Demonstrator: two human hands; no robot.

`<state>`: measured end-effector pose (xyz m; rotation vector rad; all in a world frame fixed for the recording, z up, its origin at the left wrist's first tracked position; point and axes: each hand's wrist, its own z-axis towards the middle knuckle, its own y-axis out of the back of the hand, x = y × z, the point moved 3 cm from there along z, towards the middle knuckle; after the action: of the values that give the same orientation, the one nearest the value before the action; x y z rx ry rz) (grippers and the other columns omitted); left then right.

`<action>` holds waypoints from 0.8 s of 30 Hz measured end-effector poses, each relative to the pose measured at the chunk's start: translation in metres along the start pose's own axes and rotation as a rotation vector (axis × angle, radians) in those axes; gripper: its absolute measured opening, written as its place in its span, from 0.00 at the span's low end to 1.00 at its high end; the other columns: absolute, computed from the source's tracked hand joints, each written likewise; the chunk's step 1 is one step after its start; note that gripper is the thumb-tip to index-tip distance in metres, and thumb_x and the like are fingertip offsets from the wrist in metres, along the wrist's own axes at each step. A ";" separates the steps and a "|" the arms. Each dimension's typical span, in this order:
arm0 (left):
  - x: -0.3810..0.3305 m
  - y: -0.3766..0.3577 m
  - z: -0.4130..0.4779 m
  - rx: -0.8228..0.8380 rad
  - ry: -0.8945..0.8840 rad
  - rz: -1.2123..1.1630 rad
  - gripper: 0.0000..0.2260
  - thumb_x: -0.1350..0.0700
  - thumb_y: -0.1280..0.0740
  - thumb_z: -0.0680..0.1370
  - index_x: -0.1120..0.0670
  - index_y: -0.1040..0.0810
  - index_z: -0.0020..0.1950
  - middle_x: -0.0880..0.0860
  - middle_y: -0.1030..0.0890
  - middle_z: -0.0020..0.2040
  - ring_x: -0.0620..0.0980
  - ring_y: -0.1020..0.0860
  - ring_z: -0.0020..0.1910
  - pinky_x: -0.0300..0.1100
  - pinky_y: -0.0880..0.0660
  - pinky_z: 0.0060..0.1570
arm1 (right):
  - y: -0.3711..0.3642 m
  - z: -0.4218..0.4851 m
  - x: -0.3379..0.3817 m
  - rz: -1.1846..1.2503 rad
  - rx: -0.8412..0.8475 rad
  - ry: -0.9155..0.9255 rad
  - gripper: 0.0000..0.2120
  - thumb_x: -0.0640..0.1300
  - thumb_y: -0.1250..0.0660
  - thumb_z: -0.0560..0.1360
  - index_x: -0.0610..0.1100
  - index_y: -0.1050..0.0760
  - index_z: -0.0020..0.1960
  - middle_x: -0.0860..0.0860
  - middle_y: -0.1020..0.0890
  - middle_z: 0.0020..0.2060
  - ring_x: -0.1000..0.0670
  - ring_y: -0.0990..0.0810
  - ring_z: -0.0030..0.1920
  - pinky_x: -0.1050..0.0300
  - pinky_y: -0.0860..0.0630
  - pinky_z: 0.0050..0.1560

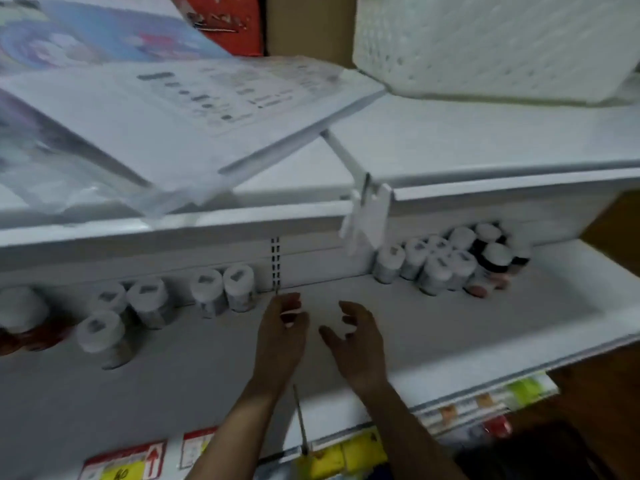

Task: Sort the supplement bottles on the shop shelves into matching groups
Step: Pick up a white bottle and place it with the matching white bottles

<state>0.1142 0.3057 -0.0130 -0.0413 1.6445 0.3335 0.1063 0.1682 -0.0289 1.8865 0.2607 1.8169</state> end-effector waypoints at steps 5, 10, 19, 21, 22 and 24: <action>-0.029 -0.092 -0.027 0.292 -0.037 -0.024 0.13 0.60 0.34 0.77 0.49 0.25 0.59 0.50 0.21 0.56 0.50 0.22 0.53 0.52 0.22 0.54 | 0.115 -0.010 -0.043 0.075 -0.201 -0.120 0.19 0.44 0.28 0.73 0.47 0.28 0.63 0.53 0.23 0.53 0.53 0.23 0.51 0.64 0.27 0.47; -0.043 -0.166 -0.039 0.389 -0.012 0.000 0.13 0.59 0.34 0.78 0.47 0.28 0.61 0.49 0.23 0.58 0.49 0.23 0.54 0.50 0.23 0.54 | 0.179 0.018 -0.078 0.128 -0.239 -0.164 0.19 0.41 0.29 0.74 0.43 0.27 0.63 0.48 0.20 0.54 0.48 0.20 0.52 0.58 0.26 0.50; -0.033 -0.275 0.002 0.204 0.003 0.135 0.18 0.63 0.35 0.77 0.51 0.27 0.66 0.50 0.22 0.60 0.48 0.23 0.58 0.30 0.28 0.44 | 0.194 0.105 -0.127 0.128 0.084 -0.087 0.21 0.44 0.36 0.79 0.48 0.32 0.71 0.49 0.25 0.67 0.46 0.26 0.66 0.55 0.29 0.59; -0.031 -0.286 0.008 0.157 -0.006 0.158 0.14 0.62 0.36 0.78 0.53 0.25 0.62 0.51 0.19 0.56 0.49 0.21 0.53 0.26 0.29 0.37 | 0.191 0.119 -0.130 0.102 0.130 -0.049 0.20 0.42 0.38 0.78 0.49 0.31 0.70 0.48 0.24 0.67 0.45 0.25 0.65 0.56 0.30 0.57; -0.030 -0.289 0.010 0.150 0.003 0.170 0.14 0.62 0.36 0.78 0.54 0.25 0.62 0.52 0.19 0.56 0.49 0.21 0.52 0.28 0.28 0.39 | 0.190 0.122 -0.130 0.108 0.139 -0.041 0.20 0.41 0.39 0.78 0.48 0.31 0.70 0.47 0.24 0.66 0.45 0.25 0.64 0.57 0.30 0.56; -0.029 -0.292 0.012 0.144 0.020 0.182 0.15 0.63 0.35 0.76 0.54 0.25 0.62 0.53 0.18 0.56 0.49 0.20 0.52 0.35 0.26 0.44 | 0.189 0.128 -0.132 0.156 0.141 -0.012 0.19 0.39 0.38 0.77 0.47 0.30 0.68 0.48 0.21 0.63 0.46 0.23 0.61 0.59 0.30 0.53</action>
<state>0.1944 0.0248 -0.0416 0.2152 1.6921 0.3525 0.1809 -0.0840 -0.0518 2.0656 0.2493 1.9331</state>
